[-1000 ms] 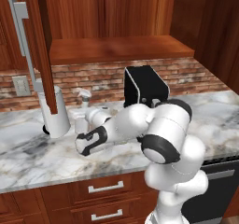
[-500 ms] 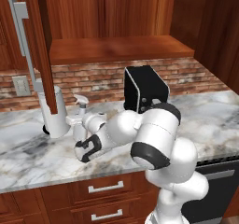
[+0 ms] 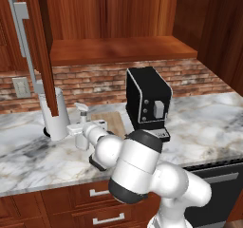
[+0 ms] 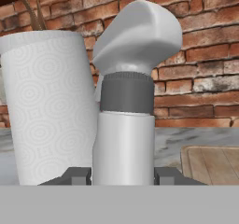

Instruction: Grab the spray bottle from the cabinet, then place it next to the cutting board for sanitizing. Then grab the dish brush from the countertop next to the sink and place it next to the cutting board.

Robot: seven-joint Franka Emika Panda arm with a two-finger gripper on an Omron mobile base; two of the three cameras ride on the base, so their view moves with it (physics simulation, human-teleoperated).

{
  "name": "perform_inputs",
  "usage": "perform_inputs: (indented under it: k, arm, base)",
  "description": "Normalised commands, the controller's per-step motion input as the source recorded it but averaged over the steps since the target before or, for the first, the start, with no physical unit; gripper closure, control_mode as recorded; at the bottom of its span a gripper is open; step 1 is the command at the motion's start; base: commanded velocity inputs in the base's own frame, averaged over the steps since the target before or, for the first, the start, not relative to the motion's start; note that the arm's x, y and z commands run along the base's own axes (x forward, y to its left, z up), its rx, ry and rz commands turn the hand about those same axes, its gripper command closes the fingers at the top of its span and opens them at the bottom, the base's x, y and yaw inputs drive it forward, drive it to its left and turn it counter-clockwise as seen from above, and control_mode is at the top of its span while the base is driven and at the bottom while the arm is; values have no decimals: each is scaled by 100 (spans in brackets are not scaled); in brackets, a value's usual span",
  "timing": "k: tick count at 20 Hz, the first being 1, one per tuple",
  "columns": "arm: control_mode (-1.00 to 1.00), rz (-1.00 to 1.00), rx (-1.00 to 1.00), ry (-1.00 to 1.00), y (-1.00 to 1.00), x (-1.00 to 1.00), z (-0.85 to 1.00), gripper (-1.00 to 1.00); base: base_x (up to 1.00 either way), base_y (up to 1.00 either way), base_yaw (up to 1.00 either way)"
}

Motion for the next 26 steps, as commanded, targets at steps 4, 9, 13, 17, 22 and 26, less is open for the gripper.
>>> perform_inputs:
  k: [4,9,13,17,22,26]
  arm:
    - [-100,0,-7,0,11,0,-18,100]
    - [-100,0,-5,1,6,0,-19,100]
    - [-100,0,-7,0,17,-17,-26,-100]
    - [-100,0,-5,0,12,-23,-14,-100]
    - [-100,0,0,0,1,-29,-4,-100]
    - [-100,-2,0,0,0,-25,0,-100]
  base:
    - [0,0,0]
    - [0,0,0]
    - [0,0,0]
    - [0,0,0]
    - [0,0,0]
    - [0,0,0]
